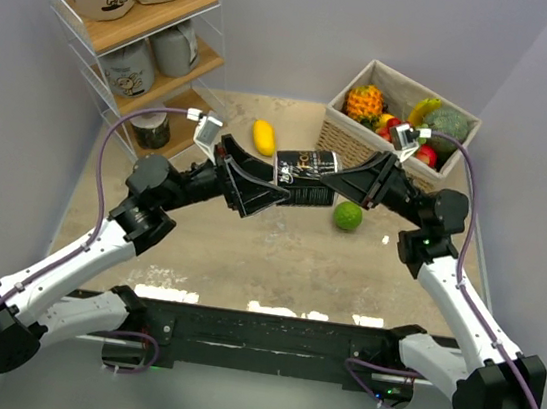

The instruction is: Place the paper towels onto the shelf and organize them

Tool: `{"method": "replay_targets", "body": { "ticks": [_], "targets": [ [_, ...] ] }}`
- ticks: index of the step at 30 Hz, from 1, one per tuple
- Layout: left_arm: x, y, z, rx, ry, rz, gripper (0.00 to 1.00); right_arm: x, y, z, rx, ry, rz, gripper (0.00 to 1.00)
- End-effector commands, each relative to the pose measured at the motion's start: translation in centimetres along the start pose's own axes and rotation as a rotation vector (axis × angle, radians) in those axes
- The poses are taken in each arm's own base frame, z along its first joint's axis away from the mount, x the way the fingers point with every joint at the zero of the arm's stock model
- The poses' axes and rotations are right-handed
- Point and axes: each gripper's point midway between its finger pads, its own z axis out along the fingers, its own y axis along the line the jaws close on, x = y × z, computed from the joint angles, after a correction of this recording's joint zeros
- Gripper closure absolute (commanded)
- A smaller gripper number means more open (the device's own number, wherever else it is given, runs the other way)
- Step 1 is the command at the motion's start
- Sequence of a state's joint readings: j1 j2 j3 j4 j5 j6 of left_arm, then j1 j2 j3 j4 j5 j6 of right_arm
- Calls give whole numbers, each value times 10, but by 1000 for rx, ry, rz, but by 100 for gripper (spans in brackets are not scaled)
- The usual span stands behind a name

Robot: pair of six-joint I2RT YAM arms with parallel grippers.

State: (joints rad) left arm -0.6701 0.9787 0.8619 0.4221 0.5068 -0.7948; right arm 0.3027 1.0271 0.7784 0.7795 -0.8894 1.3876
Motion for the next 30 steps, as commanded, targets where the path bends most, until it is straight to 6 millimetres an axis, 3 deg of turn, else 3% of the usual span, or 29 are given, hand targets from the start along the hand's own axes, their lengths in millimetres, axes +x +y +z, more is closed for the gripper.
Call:
{"method": "replay_targets", "body": {
  "ticks": [1, 6, 14, 18, 22, 26, 28, 30],
  "targets": [
    [-3, -9, 4, 67, -8, 3, 17, 3, 12, 0, -52, -2, -34, 64],
    [2, -7, 4, 72, -4, -4, 27, 8, 0, -1, -19, 7, -15, 64],
    [3, -7, 3, 78, 1, 5, 58, 11, -19, -4, 72, 1, -19, 53],
    [3, -10, -1, 81, -1, 19, 61, 10, -15, -5, 81, -7, -20, 46],
    [-7, -14, -7, 54, -27, 57, 62, 7, -15, -7, 131, -13, -65, 32],
    [-7, 0, -14, -57, 0, 116, 62, -1, -22, -15, 266, -52, -110, 24],
    [-16, 9, -18, -137, -15, 137, 62, -10, -25, -24, 368, -113, -128, 21],
    [-12, 20, -24, -211, 28, 166, 62, -18, -36, -39, 528, -158, -140, 19]
  ]
}}
